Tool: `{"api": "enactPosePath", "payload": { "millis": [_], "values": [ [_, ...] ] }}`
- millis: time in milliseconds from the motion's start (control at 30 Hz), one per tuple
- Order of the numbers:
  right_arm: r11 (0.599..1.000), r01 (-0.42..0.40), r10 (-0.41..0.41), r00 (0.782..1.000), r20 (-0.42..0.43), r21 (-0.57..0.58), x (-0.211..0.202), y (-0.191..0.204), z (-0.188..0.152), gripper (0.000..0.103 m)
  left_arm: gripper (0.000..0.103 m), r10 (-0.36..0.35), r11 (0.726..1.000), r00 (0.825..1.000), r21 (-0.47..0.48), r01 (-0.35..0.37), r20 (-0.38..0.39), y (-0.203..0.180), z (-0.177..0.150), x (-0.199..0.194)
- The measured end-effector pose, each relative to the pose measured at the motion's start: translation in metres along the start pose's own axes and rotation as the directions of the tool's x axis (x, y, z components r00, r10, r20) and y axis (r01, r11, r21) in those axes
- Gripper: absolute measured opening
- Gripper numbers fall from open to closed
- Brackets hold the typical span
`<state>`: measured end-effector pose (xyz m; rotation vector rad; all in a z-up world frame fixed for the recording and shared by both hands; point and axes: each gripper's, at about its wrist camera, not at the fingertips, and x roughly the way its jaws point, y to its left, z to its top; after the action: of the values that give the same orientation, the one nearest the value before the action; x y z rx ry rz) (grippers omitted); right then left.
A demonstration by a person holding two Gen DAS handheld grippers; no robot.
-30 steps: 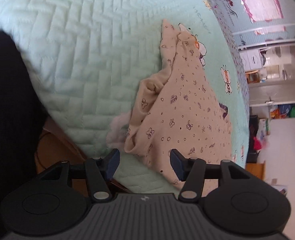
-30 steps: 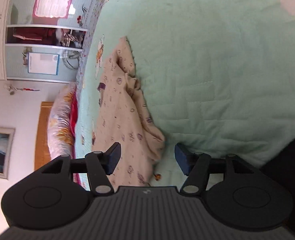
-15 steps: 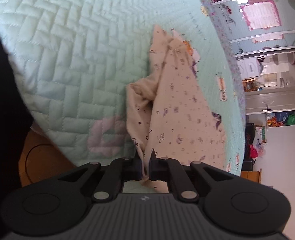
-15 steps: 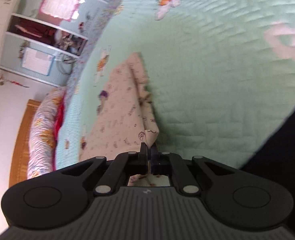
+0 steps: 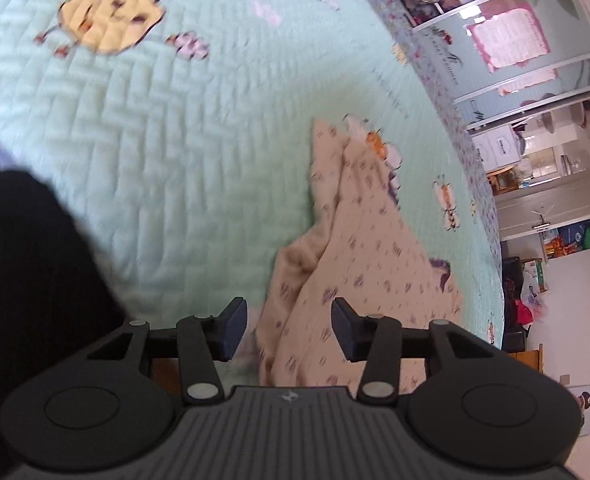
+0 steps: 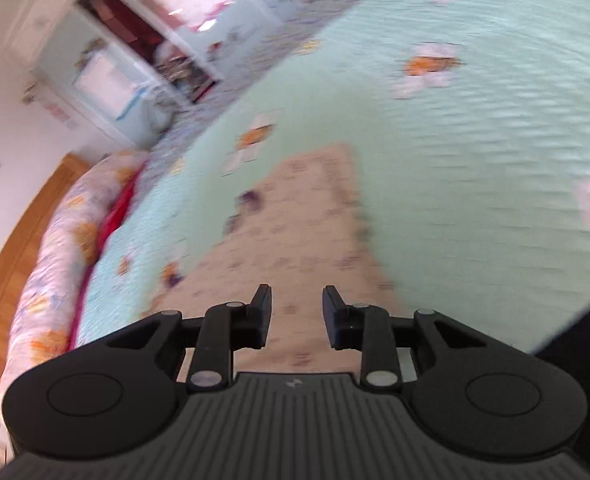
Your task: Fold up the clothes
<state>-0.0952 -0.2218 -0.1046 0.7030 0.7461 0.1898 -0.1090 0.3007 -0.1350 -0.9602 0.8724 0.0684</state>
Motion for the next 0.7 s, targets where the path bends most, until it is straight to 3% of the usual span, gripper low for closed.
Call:
{"api": "enactPosePath", "payload": {
  "millis": [67, 167, 233, 333, 400, 433, 467, 533, 600, 667, 700],
  "values": [
    [0.996, -0.059, 0.056, 0.997, -0.043, -0.066, 0.018, 0.027, -0.004, 0.044, 0.049, -0.008, 0.998, 1.0, 0.056, 0.007, 0.016, -0.015, 0.007, 0.003],
    [0.977, -0.092, 0.073, 0.992, -0.103, -0.194, 0.053, 0.07, -0.012, 0.049, 0.055, 0.011, 0.968, 0.999, 0.249, -0.019, 0.032, -0.061, 0.001, 0.017],
    [0.958, -0.076, 0.048, 0.993, -0.108, -0.275, 0.079, 0.093, -0.016, 0.057, 0.061, 0.029, 0.91, 0.999, 0.413, -0.039, 0.032, -0.094, -0.014, 0.035],
    [0.953, -0.06, 0.015, 0.988, -0.153, -0.295, 0.122, 0.109, -0.019, 0.06, 0.066, 0.093, 0.786, 0.995, 0.611, -0.093, 0.032, -0.128, -0.038, 0.077],
    [0.934, -0.025, -0.039, 0.984, -0.171, -0.357, 0.146, 0.108, -0.02, 0.06, 0.066, 0.154, 0.727, 0.988, 0.673, -0.135, 0.032, -0.13, -0.047, 0.104],
    [0.917, 0.007, -0.084, 0.981, -0.175, -0.4, 0.156, 0.105, -0.022, 0.061, 0.065, 0.199, 0.711, 0.98, 0.684, -0.162, 0.025, -0.123, -0.044, 0.119],
    [0.897, 0.038, -0.129, 0.976, -0.178, -0.441, 0.166, 0.103, -0.023, 0.062, 0.058, 0.189, 0.737, 0.982, 0.659, -0.149, 0.01, -0.113, -0.038, 0.119],
    [0.876, 0.081, -0.193, 0.962, -0.194, -0.475, 0.173, 0.075, -0.016, 0.058, 0.058, 0.138, 0.804, 0.99, 0.586, -0.099, -0.023, -0.093, -0.023, 0.11],
    [0.927, 0.064, -0.141, 0.973, -0.185, -0.369, 0.155, 0.047, 0.002, 0.053, 0.059, 0.114, 0.843, 0.993, 0.533, -0.079, -0.031, -0.084, -0.015, 0.094],
    [0.951, 0.132, -0.169, 0.979, -0.113, -0.279, 0.131, 0.036, 0.016, 0.058, 0.062, 0.101, 0.847, 0.995, 0.525, -0.083, -0.005, -0.083, -0.011, 0.084],
    [0.953, 0.123, -0.151, 0.985, -0.08, -0.279, 0.121, 0.039, 0.02, 0.058, 0.062, 0.095, 0.848, 0.995, 0.523, -0.087, 0.011, -0.083, -0.009, 0.079]
  ]
}}
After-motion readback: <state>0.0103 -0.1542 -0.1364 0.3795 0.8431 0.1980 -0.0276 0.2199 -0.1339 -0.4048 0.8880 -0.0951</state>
